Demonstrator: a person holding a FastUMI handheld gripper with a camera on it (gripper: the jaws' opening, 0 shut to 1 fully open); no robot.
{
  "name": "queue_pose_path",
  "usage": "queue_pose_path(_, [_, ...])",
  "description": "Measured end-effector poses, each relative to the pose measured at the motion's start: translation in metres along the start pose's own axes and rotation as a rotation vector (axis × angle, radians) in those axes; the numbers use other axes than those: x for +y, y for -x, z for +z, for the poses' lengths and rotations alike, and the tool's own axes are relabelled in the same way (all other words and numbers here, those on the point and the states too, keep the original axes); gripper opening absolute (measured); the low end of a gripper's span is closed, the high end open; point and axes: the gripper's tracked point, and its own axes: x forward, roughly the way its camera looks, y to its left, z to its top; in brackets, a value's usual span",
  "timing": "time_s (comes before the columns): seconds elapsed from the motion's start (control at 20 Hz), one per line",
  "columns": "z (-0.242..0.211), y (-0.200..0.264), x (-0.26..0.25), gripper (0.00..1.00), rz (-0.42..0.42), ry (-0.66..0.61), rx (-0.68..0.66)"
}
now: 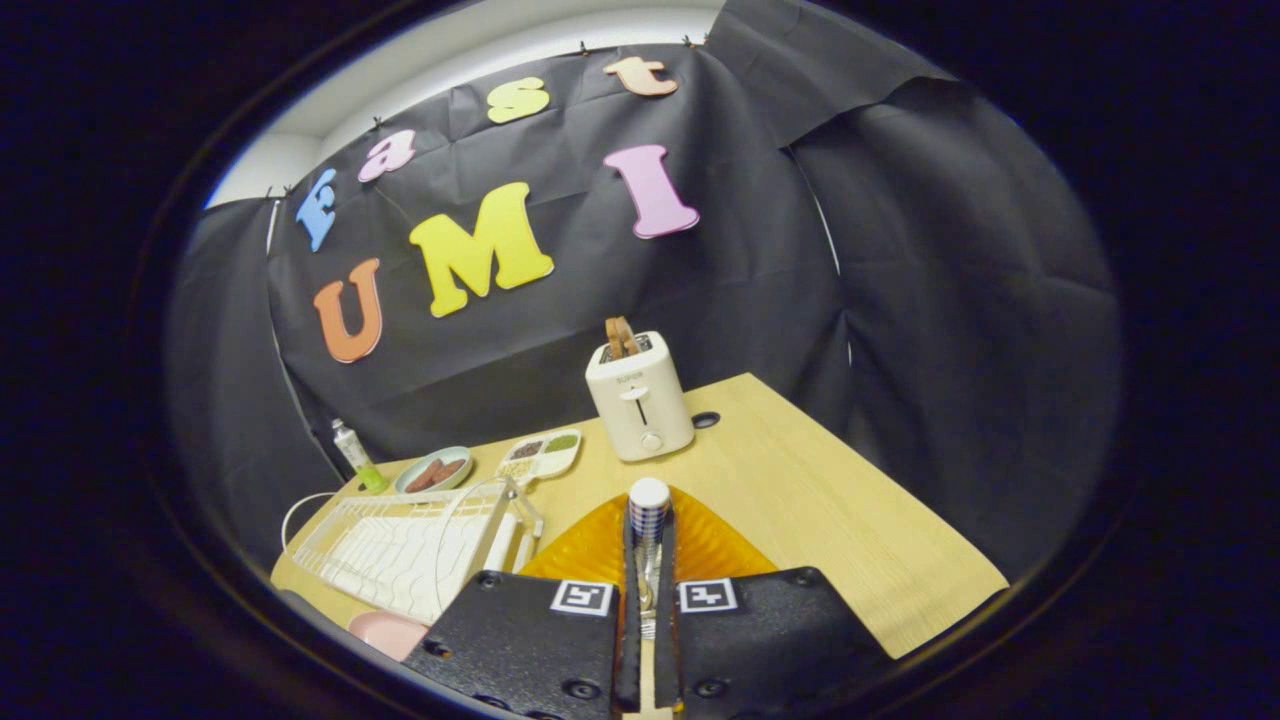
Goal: Take the plate from the dish rack, then take the spoon from the basket and place it into the plate.
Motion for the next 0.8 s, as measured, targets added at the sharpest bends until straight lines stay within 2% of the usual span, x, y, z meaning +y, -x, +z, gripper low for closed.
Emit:
queue_pose_path(0.15, [0.031,0.019,0.006,0.11,-0.051,0.018,-0.093])
queue_pose_path(0.4, [0.062,0.065,0.041,0.11,-0.062,0.054,-0.181])
queue_pose_path(0.6, [0.060,0.110,0.085,0.10,-0.034,0.069,-0.195])
queue_pose_path(0.8, [0.035,0.139,0.138,0.10,0.024,0.071,-0.155])
